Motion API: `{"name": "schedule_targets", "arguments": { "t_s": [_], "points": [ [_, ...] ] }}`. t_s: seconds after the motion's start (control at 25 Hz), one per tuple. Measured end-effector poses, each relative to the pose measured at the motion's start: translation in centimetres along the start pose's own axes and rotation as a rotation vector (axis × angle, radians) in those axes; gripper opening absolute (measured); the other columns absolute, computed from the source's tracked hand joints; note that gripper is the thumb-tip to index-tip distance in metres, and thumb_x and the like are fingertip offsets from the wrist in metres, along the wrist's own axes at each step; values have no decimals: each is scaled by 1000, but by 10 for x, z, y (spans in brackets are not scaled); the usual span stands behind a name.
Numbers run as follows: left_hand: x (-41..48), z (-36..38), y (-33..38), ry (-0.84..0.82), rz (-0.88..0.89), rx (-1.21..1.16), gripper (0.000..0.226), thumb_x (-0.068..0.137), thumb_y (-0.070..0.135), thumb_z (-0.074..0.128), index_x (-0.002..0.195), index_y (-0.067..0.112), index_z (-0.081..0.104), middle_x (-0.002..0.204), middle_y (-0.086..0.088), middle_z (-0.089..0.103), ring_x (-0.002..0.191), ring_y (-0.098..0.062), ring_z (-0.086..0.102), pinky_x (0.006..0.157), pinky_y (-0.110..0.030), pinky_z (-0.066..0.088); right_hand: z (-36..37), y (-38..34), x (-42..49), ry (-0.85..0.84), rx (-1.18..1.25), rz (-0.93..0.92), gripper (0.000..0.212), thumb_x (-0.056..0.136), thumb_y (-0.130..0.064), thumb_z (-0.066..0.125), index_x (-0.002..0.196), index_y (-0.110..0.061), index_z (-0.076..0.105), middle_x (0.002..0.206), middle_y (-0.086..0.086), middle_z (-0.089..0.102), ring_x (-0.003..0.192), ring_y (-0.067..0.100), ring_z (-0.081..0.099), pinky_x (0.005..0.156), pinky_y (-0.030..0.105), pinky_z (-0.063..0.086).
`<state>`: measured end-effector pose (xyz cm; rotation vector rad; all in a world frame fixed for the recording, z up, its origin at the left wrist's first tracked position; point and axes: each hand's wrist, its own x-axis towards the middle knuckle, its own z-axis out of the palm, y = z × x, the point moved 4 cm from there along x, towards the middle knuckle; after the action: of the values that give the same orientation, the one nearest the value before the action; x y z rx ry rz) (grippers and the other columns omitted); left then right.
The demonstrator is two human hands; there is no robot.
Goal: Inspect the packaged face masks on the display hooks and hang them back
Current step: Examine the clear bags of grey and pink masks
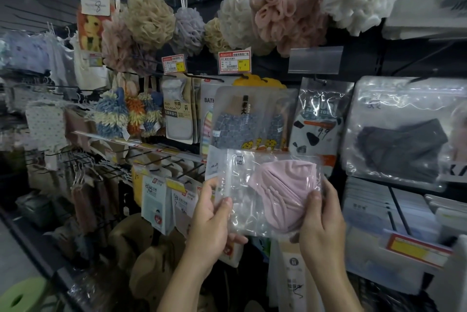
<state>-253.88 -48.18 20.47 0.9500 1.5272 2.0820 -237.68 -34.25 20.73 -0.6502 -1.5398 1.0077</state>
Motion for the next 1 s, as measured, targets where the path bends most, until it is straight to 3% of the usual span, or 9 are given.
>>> {"name": "schedule_targets", "arguments": {
  "t_s": [0.08,0.2,0.32,0.48,0.6,0.76,0.92,1.0],
  "points": [
    [0,0,2,0,9,-9,28,112,18,48,132,37,56,122,-10,71,90,-46,74,53,-40,62,0,-1,0,28,28,-11,44,108,-55,41,150,-45,50,127,-5,71,113,31,72,91,63,61],
    [-2,1,4,83,44,74,21,113,34,42,126,37,59,126,-11,68,87,-39,76,52,-37,60,-1,-3,1,67,58,-32,36,112,-34,46,145,-35,59,125,-12,72,116,8,68,101,49,59],
    [-3,4,7,124,73,101,23,114,34,38,114,32,61,115,-16,69,85,-38,76,48,-34,58,-1,0,1,74,64,-50,37,113,-34,44,147,-34,59,127,-10,72,117,9,68,100,47,58],
    [-1,10,4,122,43,151,31,113,40,35,104,27,62,110,-25,66,93,-46,71,50,-31,58,3,0,-4,5,49,-44,56,108,-45,41,163,-34,41,142,-19,63,128,-5,60,104,29,51],
    [-3,12,6,235,45,120,25,114,36,39,102,30,60,103,-18,68,80,-39,74,46,-34,58,-1,3,-3,49,88,-30,51,110,-36,46,161,-30,42,144,-10,63,131,2,60,113,41,51],
    [-3,12,21,297,191,250,20,113,34,40,98,33,54,91,-26,59,66,-47,65,39,-37,53,-5,3,-6,62,118,-23,36,111,-36,51,147,-35,54,131,-10,69,121,11,67,106,54,56],
    [11,12,46,199,363,431,20,111,35,42,95,36,54,80,-11,58,62,-43,58,50,-59,51,-32,-32,-5,239,-179,-180,58,100,-18,69,153,-19,46,140,1,52,123,10,52,108,37,46],
    [17,18,62,101,430,498,17,111,35,44,98,36,56,80,-5,58,62,-40,59,51,-61,52,-39,-65,-3,289,-325,-386,50,98,-18,70,145,-13,54,138,5,53,125,17,53,106,36,46]
  ]
}}
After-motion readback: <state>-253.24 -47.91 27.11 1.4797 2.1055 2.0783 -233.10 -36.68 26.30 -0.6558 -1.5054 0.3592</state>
